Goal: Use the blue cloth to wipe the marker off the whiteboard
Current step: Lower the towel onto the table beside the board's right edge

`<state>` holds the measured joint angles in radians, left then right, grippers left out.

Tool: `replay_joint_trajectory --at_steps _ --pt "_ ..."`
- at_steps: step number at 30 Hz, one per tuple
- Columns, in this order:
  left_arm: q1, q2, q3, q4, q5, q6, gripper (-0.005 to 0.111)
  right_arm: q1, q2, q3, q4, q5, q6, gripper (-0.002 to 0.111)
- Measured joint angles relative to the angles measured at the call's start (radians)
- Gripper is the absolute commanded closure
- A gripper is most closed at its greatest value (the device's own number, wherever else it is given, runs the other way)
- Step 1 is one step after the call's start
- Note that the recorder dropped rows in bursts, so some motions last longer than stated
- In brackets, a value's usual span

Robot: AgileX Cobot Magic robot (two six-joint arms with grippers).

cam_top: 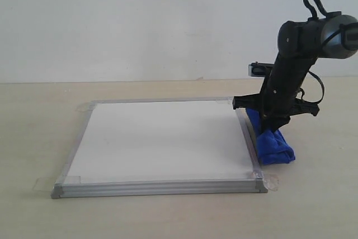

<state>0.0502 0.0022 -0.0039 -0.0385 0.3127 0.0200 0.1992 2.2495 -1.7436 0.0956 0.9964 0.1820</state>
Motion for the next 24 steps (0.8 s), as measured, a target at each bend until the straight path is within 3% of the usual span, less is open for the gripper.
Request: replay_joint_trajectory --at_steps 10,18,24 --pt "0.0 0.0 0.0 0.0 0.0 0.0 0.103 0.01 0.0 0.0 0.012 -0.005 0.012 0.105" --pt "0.0 0.0 0.0 0.0 0.0 0.0 0.103 0.01 0.0 0.0 0.019 -0.013 0.021 0.052" --pt "0.0 0.0 0.0 0.0 0.0 0.0 0.103 0.01 0.0 0.0 0.023 -0.021 0.045 0.055"
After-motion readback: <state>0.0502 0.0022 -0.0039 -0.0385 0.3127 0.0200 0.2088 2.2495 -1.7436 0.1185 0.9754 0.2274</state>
